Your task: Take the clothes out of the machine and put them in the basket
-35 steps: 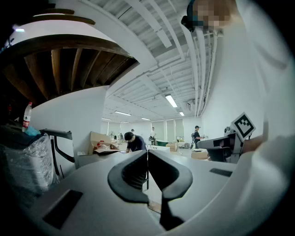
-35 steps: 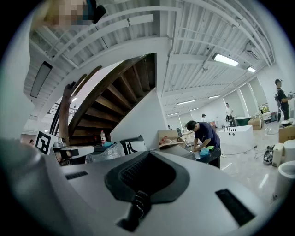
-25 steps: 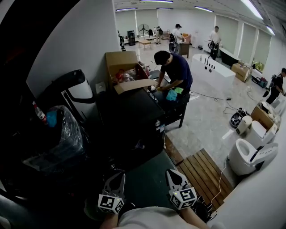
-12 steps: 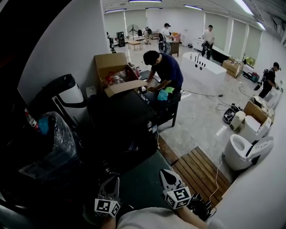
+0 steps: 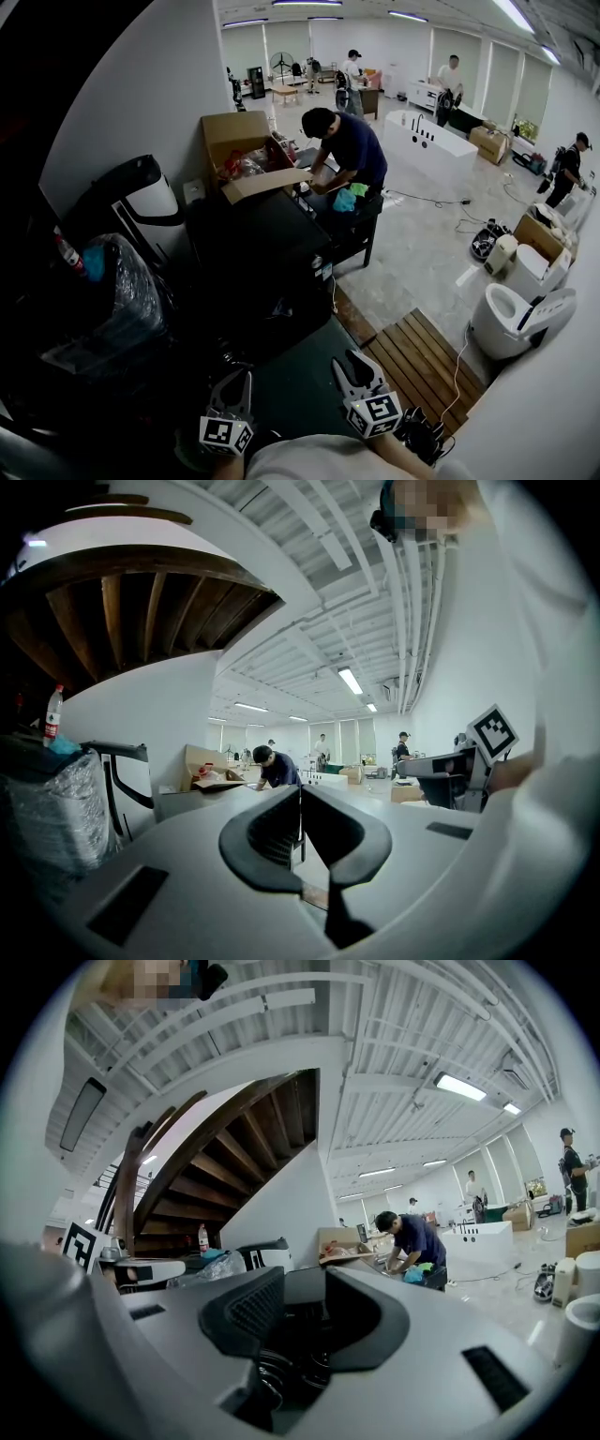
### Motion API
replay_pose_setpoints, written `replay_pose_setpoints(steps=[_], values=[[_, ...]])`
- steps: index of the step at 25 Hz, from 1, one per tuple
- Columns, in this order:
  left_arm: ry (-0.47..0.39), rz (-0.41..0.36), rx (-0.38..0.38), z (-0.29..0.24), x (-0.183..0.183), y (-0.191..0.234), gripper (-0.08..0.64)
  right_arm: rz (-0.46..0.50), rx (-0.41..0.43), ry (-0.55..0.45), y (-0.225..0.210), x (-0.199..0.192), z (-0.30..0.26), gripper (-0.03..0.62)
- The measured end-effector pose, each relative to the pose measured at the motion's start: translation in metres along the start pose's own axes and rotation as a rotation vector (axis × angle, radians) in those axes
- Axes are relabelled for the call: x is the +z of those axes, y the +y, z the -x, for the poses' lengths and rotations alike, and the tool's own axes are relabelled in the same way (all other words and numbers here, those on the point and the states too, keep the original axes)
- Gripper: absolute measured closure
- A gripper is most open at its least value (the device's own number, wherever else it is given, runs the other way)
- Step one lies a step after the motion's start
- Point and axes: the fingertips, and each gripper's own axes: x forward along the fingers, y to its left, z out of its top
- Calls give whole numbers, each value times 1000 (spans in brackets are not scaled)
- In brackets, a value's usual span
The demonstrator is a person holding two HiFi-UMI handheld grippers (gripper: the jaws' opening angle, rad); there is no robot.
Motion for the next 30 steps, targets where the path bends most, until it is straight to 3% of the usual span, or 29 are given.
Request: replay_pose_setpoints(steps=[3,8,11,30], values=[[-3,-1,1,0,0,1,538,-3,3,0,0,-1,-2,396],[-1,7,5,-1,1,2,538,1,8,-1,1,0,-6,214],[4,4,9,-1,0,4,538,4,14,12,1,-2,-9,150],[16,29,47,2,-8,4,538,12,66,66,-2,-9,-16,146]])
